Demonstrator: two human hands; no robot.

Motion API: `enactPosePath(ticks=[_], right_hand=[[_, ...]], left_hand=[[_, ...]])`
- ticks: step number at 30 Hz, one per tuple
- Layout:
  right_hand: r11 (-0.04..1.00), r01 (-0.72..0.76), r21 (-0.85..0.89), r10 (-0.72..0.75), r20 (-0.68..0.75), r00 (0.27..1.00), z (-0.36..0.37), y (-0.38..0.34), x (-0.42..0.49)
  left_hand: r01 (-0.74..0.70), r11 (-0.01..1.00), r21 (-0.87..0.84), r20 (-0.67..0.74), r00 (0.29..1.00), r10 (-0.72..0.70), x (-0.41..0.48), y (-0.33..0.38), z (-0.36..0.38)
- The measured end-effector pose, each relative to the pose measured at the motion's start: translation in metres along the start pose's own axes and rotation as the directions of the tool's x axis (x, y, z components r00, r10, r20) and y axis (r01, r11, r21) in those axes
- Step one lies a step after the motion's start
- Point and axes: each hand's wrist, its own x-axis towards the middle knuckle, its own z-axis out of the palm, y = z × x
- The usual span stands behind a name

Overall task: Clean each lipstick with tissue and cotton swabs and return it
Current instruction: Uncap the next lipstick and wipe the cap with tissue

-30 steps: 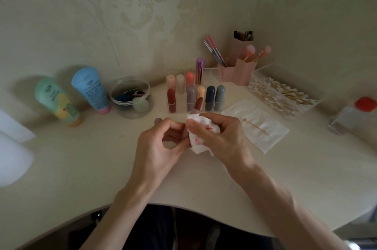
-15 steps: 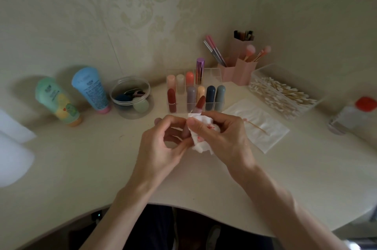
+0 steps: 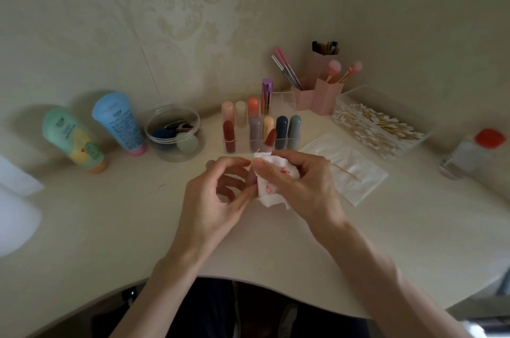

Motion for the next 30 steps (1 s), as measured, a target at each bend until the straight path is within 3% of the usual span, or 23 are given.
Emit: enactPosePath(ticks=[4,7,11,18,30], right_hand=[[1.0,-0.003,-0.004,0.003,0.024,1.0,0.004,0.003,0.0],[1.0,0.002,-0.007,-0.002,0.036,0.999,0.004,0.003,0.0],[0.999,0.013,-0.047,-0.012,0.019,1.0,0.002,0.0,0.0],[1.0,-0.008,-0.006,0.008,-0.007,1.0,0.005,0.002,-0.001],[1.0,-0.002,-0.006,0.002,-0.016,1.0,-0.004,0.004,0.004]], left_hand=[[0.079,0.997,0.003,-0.012,0.997,-0.079,-0.002,-0.003,0.0],[0.11,0.988,-0.108,0.122,0.988,-0.096,0.0,-0.007,-0.005],[0.124,0.984,-0.13,0.268,0.96,-0.085,0.003,-0.004,-0.006],[0.181,0.97,-0.163,0.041,0.983,-0.176,0.004,-0.002,-0.002],[0.172,0.954,-0.246,0.179,0.975,-0.13,0.005,-0.013,-0.002]])
